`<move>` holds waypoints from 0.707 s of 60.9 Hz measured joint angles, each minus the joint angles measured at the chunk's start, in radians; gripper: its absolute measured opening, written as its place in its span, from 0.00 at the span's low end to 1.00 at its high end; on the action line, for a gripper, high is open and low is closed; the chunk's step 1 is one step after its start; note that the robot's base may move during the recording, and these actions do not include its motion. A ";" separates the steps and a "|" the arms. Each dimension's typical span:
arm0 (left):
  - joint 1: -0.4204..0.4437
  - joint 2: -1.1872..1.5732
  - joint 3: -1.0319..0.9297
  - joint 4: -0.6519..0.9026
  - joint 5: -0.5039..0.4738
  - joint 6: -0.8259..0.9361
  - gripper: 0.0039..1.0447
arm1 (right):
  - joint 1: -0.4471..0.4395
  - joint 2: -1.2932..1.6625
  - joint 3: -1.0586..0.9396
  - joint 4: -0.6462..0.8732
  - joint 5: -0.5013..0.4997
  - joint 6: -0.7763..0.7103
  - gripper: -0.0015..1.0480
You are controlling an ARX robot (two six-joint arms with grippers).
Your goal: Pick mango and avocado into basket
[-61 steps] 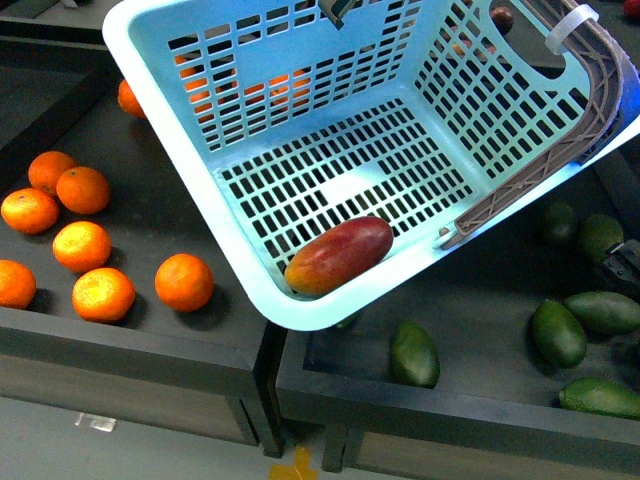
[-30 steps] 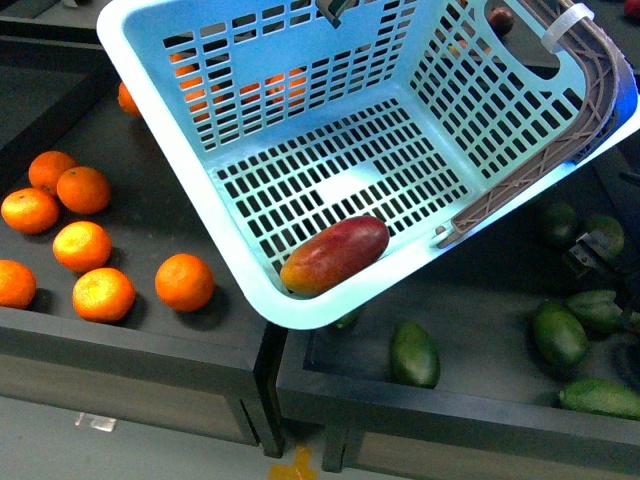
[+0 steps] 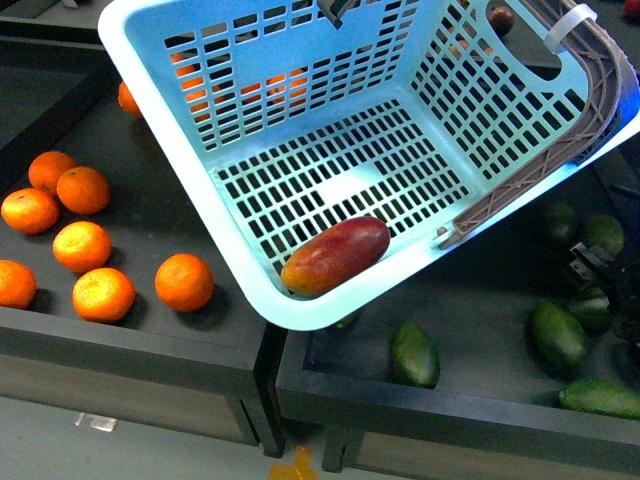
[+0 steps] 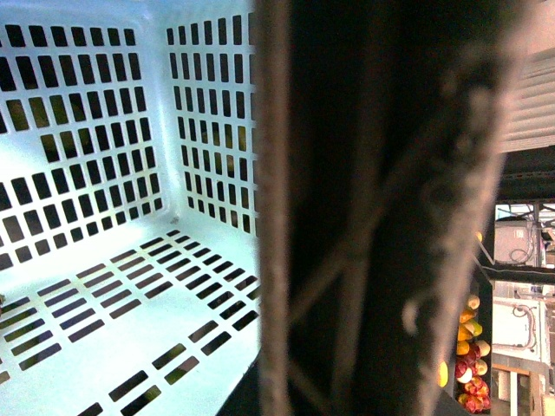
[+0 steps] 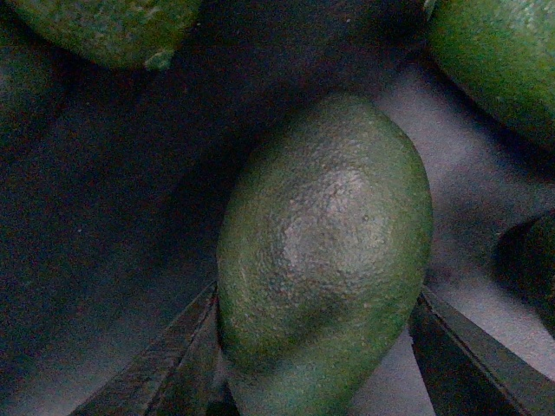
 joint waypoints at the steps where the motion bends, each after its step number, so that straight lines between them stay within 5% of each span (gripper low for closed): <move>1: 0.000 0.000 0.000 0.000 0.000 0.000 0.05 | -0.001 -0.004 -0.008 0.008 -0.006 -0.003 0.54; 43: 0.000 0.000 0.000 0.000 0.000 0.000 0.05 | -0.116 -0.814 -0.517 0.116 -0.250 -0.311 0.47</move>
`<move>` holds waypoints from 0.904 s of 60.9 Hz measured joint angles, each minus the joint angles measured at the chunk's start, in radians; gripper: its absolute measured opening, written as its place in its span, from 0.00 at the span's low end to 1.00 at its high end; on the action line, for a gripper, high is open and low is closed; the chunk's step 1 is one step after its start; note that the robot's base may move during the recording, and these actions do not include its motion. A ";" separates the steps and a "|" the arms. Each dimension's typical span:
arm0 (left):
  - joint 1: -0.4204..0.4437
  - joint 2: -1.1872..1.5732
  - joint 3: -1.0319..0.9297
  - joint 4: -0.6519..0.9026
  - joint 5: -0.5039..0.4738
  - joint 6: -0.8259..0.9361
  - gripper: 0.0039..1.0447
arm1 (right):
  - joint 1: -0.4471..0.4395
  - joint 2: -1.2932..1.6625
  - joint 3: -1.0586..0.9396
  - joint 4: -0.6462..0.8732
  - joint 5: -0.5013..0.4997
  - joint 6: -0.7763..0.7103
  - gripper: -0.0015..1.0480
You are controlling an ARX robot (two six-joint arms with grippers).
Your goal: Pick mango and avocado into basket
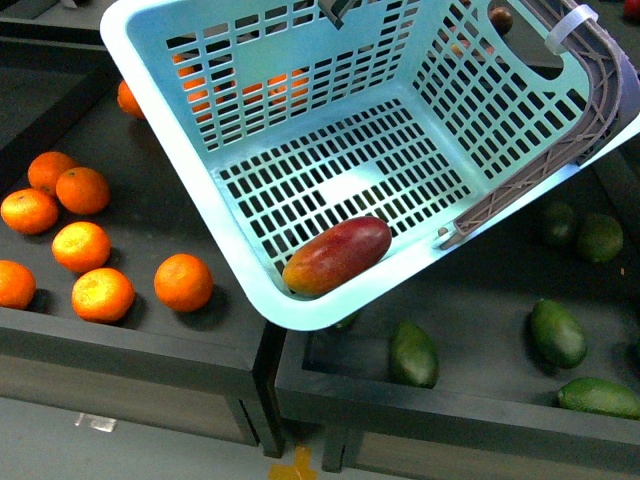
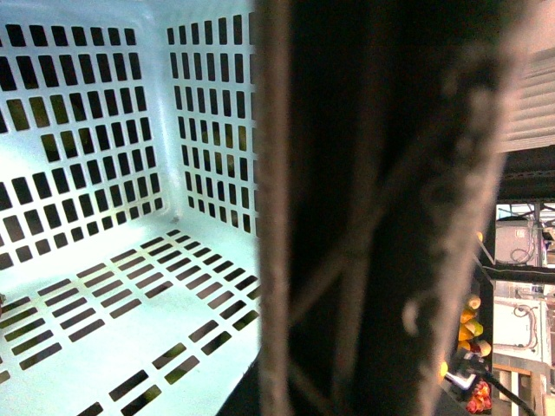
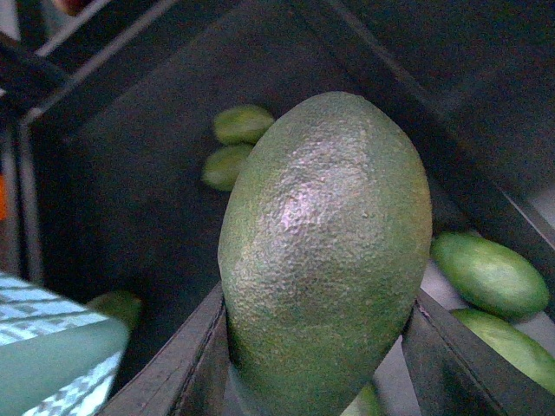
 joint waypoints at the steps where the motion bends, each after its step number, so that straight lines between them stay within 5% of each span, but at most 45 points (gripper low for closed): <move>1: 0.000 0.000 0.000 0.000 0.000 0.000 0.05 | 0.005 -0.013 -0.003 -0.002 -0.002 0.000 0.47; 41: 0.000 0.000 0.000 0.000 -0.002 0.000 0.05 | 0.468 -0.145 0.124 -0.051 0.119 0.158 0.47; 55: -0.005 0.002 0.000 0.000 -0.028 0.011 0.05 | 0.504 -0.134 0.145 -0.077 0.185 0.144 0.83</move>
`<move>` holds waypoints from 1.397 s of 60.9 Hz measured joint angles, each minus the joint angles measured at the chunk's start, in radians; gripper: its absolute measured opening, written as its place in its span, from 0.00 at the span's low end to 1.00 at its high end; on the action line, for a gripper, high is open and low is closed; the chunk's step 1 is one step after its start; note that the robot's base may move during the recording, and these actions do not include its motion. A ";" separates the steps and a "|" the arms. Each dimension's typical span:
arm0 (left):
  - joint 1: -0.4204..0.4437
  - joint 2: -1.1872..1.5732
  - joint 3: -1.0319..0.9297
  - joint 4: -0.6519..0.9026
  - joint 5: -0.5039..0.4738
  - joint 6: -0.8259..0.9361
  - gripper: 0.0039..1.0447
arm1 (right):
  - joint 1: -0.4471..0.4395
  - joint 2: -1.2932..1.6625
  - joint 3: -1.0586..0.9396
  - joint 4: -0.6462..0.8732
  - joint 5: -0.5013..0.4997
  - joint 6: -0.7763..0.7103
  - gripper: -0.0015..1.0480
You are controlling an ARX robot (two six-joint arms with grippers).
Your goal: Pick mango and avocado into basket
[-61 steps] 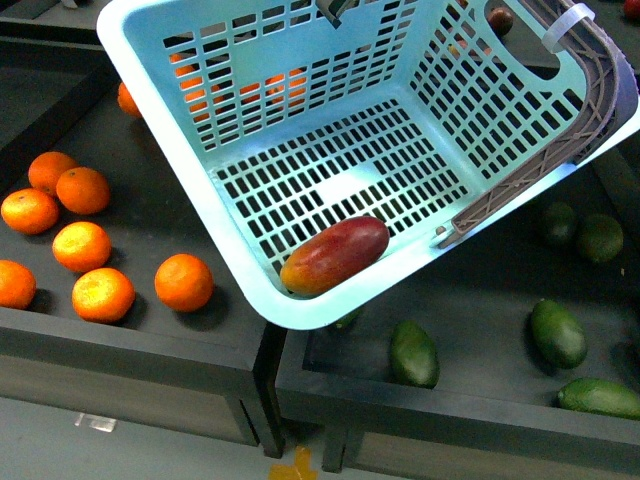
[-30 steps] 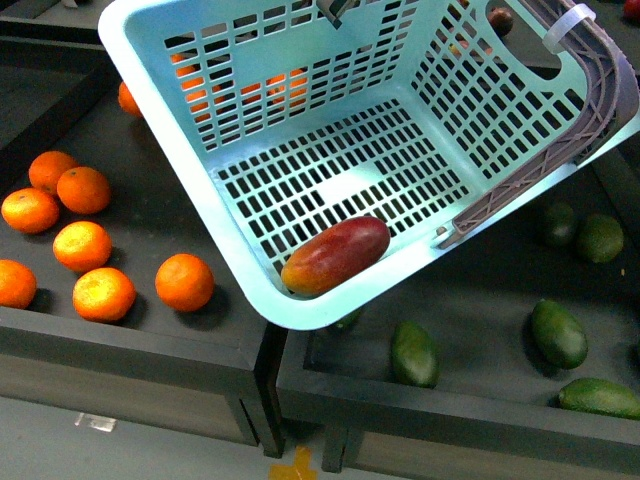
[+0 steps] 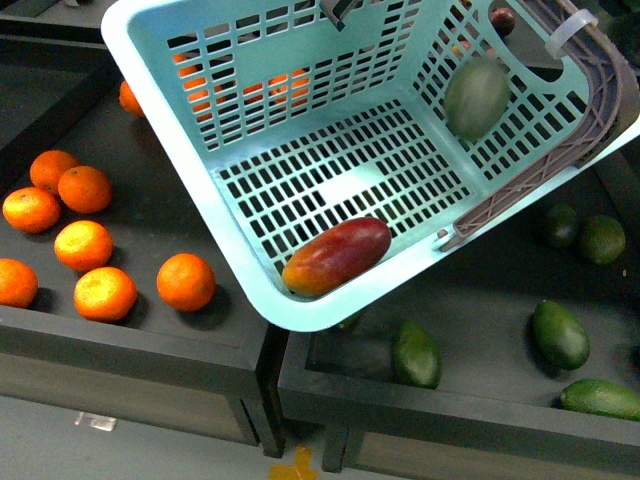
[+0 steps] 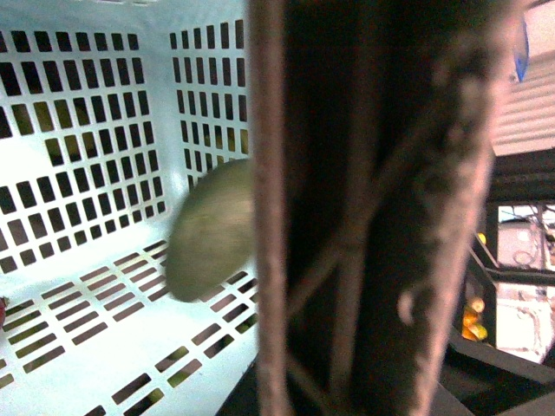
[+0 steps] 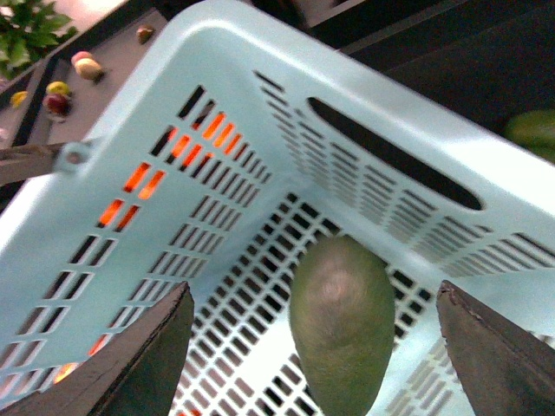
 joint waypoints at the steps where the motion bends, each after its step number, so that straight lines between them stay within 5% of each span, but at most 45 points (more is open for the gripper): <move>1: -0.002 0.000 0.000 0.000 -0.006 0.006 0.05 | -0.002 -0.003 -0.002 -0.002 0.008 -0.007 0.84; 6: -0.004 0.002 0.000 0.000 0.007 0.029 0.05 | -0.044 -0.033 -0.026 -0.005 -0.003 -0.029 0.94; 9: 0.000 0.002 0.000 0.000 0.018 0.016 0.05 | -0.079 -0.056 -0.074 0.090 0.000 -0.098 0.91; 19: 0.009 0.002 0.000 0.000 0.025 -0.013 0.05 | -0.148 -0.176 -0.340 0.582 0.005 -0.446 0.64; 42: 0.003 0.002 0.000 0.000 0.024 -0.013 0.05 | -0.190 -0.435 -0.696 0.683 -0.058 -0.587 0.01; 71: 0.003 0.002 0.000 0.000 0.029 -0.012 0.05 | -0.190 -0.734 -0.949 0.642 -0.060 -0.592 0.02; 85: 0.003 0.002 0.000 0.000 0.027 -0.011 0.05 | -0.190 -0.920 -0.995 0.498 -0.061 -0.592 0.02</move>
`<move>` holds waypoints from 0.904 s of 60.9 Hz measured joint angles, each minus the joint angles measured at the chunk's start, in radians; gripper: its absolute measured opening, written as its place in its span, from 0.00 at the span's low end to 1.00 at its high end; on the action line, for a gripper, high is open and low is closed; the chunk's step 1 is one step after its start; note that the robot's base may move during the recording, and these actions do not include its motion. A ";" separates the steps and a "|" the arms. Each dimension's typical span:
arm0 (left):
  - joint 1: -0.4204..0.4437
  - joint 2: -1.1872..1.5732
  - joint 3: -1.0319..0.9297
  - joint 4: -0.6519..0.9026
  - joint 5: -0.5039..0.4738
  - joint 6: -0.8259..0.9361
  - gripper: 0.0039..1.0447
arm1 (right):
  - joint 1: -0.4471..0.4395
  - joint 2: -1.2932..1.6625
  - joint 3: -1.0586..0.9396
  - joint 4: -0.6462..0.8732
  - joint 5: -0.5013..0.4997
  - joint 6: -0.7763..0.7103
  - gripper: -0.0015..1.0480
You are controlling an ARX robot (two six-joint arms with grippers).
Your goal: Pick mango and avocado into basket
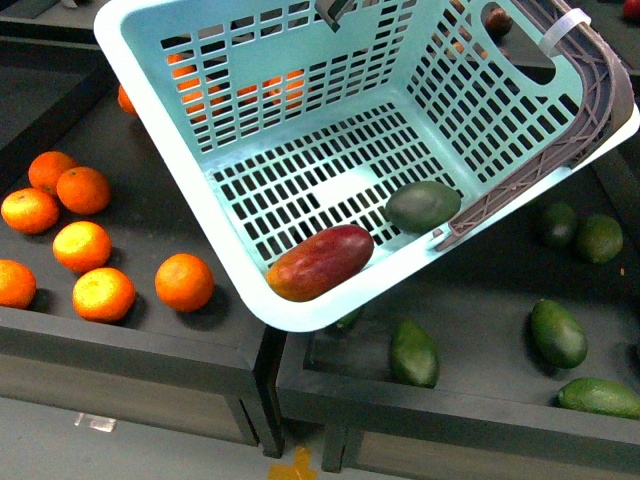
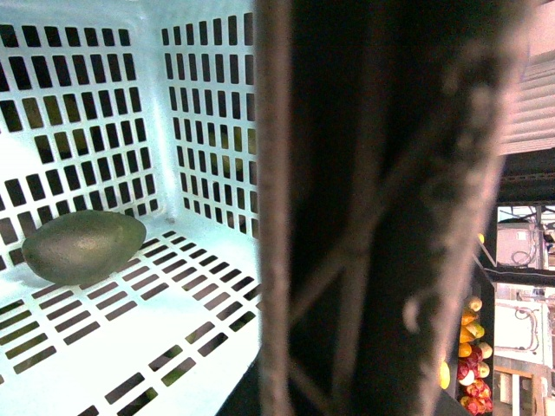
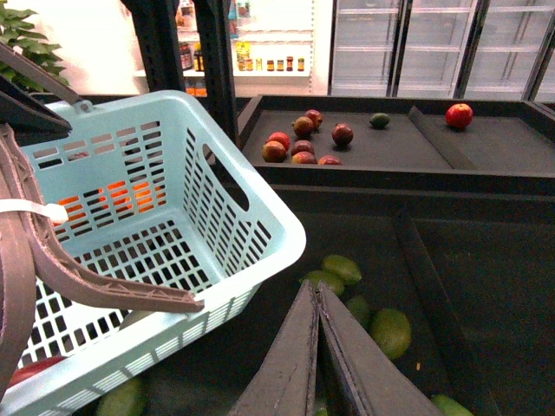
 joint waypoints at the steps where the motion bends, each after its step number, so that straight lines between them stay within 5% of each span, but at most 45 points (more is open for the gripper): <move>1: 0.000 0.000 0.000 0.000 -0.002 0.001 0.05 | 0.000 -0.008 -0.002 -0.006 0.000 0.000 0.02; 55: 0.000 0.000 0.000 0.000 0.001 0.000 0.05 | 0.000 -0.542 -0.024 -0.494 0.000 0.000 0.02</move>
